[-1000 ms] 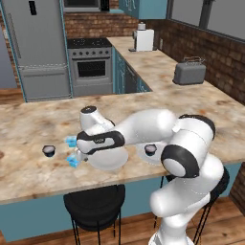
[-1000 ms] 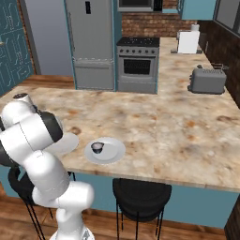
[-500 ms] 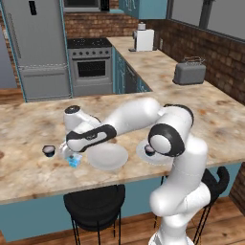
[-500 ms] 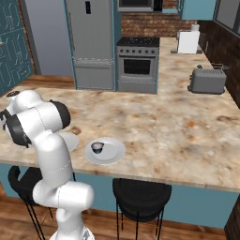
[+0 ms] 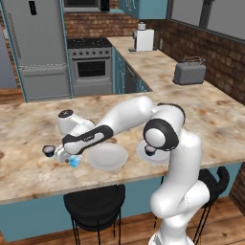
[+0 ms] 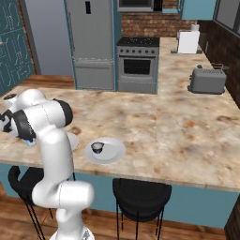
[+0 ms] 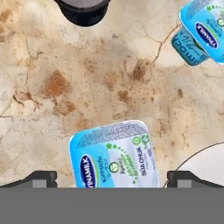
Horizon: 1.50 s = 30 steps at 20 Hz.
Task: Place two yogurt containers on each plate.
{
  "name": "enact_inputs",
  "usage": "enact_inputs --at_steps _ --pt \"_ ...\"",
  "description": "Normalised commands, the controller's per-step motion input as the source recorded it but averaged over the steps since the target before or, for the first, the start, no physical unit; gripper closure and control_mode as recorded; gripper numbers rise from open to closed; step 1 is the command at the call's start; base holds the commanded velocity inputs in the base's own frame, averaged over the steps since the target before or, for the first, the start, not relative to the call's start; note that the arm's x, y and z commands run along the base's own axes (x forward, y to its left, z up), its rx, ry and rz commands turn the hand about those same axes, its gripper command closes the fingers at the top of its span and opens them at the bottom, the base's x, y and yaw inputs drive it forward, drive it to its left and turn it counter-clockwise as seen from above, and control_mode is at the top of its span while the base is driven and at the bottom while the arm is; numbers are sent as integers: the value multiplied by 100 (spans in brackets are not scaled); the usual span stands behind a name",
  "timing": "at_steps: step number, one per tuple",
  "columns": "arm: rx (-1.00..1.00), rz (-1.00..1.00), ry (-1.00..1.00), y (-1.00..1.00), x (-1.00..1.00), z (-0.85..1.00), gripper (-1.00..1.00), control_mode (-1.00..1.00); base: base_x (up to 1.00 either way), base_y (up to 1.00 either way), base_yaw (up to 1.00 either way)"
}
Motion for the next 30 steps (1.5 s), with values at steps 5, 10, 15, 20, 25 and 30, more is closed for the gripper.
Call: enact_inputs --at_steps 5,10,15,20,25,30 --pt "0 0 1 -3 -9 -24 -100 -100 0 0 0" --pt "0 0 -2 -13 1 -7 -100 -100 0 0 0" --pt "0 0 -2 -5 0 -5 -100 -100 0 0 0" --pt "0 0 0 0 4 -28 -100 -100 0 0 0" --pt "0 0 0 0 14 -9 100 -100 0 0 0" --pt "0 0 1 0 -7 1 100 -100 0 0 0"
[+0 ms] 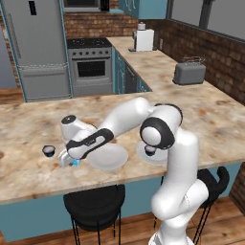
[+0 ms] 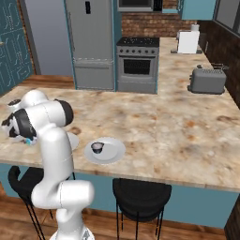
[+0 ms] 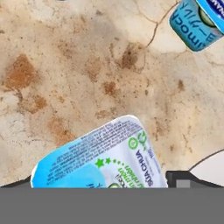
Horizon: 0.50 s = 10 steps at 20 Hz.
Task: Place two yogurt containers on each plate.
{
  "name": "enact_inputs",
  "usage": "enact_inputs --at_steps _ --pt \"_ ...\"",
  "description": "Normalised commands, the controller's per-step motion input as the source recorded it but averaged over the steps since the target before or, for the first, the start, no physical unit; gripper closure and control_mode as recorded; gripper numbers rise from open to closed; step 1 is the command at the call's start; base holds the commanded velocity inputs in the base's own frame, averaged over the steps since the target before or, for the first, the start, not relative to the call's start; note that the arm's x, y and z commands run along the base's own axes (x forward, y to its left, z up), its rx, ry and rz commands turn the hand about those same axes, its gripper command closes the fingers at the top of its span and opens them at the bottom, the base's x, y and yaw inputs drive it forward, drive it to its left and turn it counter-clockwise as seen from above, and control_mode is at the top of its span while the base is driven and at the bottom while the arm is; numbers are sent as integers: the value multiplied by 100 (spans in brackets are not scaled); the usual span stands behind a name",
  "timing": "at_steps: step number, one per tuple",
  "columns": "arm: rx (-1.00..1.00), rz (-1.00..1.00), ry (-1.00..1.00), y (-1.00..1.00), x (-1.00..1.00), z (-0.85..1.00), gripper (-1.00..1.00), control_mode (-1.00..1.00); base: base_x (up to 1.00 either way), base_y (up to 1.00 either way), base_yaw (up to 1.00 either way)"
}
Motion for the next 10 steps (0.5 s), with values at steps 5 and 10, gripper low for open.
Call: enact_inputs --at_steps 5,10 --pt "0 -10 -27 -40 -89 70 100 -100 0 0 0" --pt "0 -16 -28 -98 -79 78 100 -100 0 0 0"
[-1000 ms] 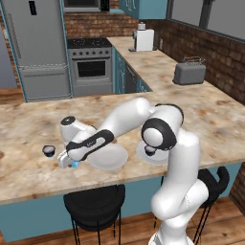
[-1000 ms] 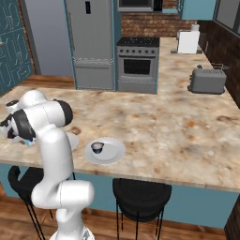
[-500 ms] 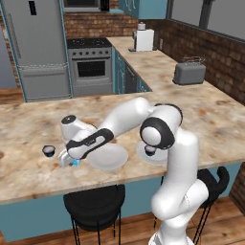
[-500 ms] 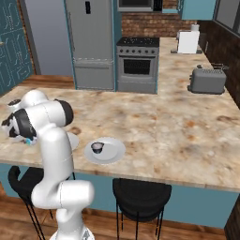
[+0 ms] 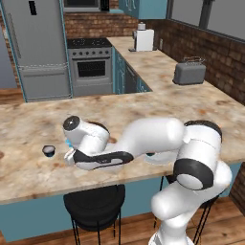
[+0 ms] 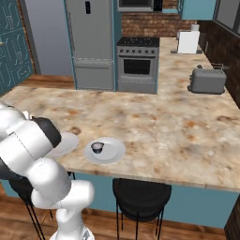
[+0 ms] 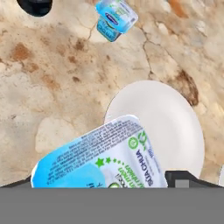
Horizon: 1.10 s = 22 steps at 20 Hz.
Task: Place two yogurt containers on each plate.
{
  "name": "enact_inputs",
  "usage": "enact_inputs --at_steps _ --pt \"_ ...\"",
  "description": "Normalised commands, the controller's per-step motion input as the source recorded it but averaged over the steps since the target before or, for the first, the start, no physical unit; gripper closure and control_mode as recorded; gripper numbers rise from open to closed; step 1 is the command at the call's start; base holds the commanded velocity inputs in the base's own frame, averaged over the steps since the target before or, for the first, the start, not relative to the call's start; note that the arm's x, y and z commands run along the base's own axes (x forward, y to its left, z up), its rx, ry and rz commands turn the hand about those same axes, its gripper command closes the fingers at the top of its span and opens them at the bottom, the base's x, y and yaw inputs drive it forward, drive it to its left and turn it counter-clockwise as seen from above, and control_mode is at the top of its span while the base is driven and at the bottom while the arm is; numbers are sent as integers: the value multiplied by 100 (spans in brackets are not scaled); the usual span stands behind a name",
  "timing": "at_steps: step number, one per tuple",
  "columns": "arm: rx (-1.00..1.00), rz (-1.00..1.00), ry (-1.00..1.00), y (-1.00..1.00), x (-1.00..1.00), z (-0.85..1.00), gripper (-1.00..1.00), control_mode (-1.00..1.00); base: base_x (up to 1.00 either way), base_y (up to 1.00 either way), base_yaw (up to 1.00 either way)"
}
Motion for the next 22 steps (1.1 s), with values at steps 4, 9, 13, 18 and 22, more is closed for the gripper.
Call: enact_inputs --at_steps 4,9,13,18,22 --pt "0 -16 -3 -100 13 40 100 -100 0 0 0" --pt "-1 0 11 -14 70 -10 100 -100 0 0 0" --pt "-2 0 6 -23 39 -12 100 -100 0 0 0" --pt "0 -30 0 -95 -40 18 100 -100 0 0 0" --pt "2 -39 0 -100 -2 9 100 -100 0 0 0"
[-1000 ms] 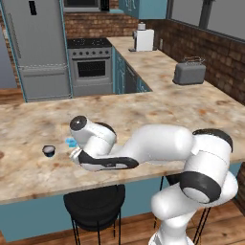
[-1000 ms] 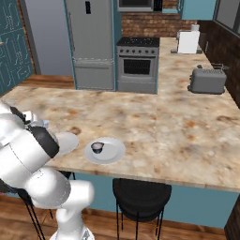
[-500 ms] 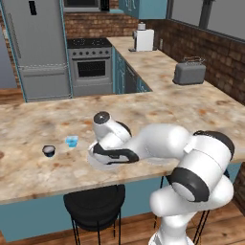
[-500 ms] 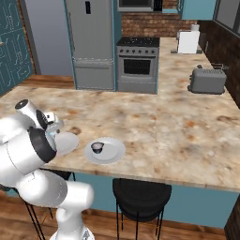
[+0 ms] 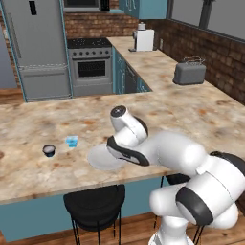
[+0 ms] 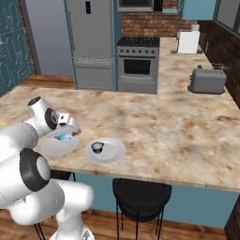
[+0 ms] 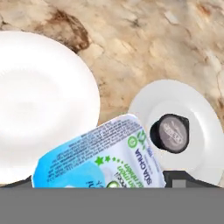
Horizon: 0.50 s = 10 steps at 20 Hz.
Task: Place two yogurt containers on each plate.
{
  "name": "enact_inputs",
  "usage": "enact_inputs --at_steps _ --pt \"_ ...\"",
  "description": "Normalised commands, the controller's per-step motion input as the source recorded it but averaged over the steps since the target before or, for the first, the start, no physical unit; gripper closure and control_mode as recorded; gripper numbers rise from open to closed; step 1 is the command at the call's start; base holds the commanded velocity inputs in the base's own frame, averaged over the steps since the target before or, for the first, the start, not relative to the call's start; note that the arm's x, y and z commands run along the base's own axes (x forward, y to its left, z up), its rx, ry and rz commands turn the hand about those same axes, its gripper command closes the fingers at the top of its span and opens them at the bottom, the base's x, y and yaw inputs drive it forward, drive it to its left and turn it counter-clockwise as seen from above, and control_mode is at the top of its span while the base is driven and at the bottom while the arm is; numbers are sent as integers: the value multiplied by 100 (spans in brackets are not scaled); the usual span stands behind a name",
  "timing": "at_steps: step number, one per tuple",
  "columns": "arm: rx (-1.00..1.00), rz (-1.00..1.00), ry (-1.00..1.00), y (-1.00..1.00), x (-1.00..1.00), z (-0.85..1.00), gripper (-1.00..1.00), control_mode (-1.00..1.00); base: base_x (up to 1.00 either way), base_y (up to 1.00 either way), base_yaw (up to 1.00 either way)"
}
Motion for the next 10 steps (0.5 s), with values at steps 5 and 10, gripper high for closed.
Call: enact_inputs --at_steps 5,10 --pt "10 -40 1 -100 15 5 100 -100 0 0 0" --pt "9 -38 3 -100 24 4 100 -100 0 0 0"
